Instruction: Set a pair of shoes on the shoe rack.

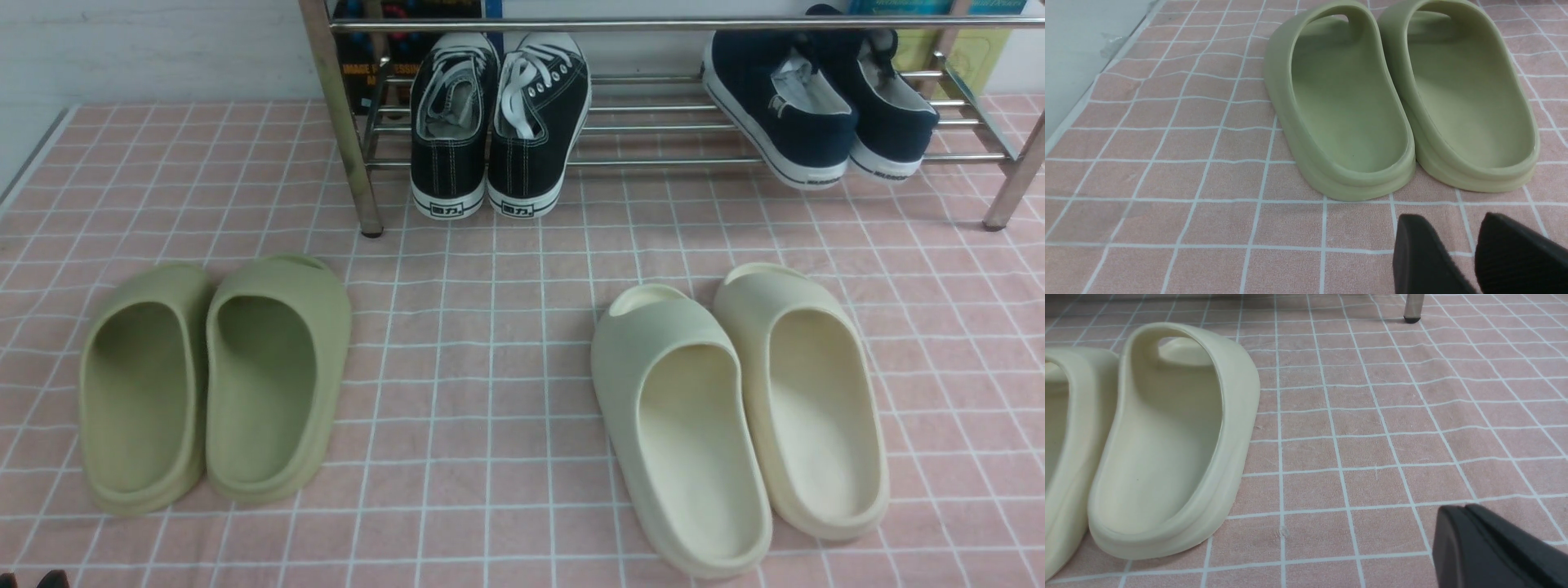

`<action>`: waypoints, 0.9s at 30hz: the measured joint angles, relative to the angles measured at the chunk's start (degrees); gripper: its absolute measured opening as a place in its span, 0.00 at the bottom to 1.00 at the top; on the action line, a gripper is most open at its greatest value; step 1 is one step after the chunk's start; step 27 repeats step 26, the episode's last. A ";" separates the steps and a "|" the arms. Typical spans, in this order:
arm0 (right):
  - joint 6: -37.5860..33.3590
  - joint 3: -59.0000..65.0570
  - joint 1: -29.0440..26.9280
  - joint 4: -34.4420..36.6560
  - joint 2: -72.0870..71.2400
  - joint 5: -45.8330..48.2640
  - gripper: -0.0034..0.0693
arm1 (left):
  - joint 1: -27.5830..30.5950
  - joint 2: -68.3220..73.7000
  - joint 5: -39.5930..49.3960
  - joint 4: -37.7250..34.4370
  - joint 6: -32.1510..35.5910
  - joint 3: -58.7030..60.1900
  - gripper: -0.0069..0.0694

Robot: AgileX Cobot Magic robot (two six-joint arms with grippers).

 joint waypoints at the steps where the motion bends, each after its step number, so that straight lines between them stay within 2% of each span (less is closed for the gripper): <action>1: 0.05 0.00 0.00 0.00 0.00 0.02 0.04 | 0.00 0.00 0.00 0.00 0.00 0.00 0.41; 27: 0.05 0.00 0.00 0.00 0.00 0.02 0.06 | 0.00 0.00 0.00 0.00 0.00 0.00 0.41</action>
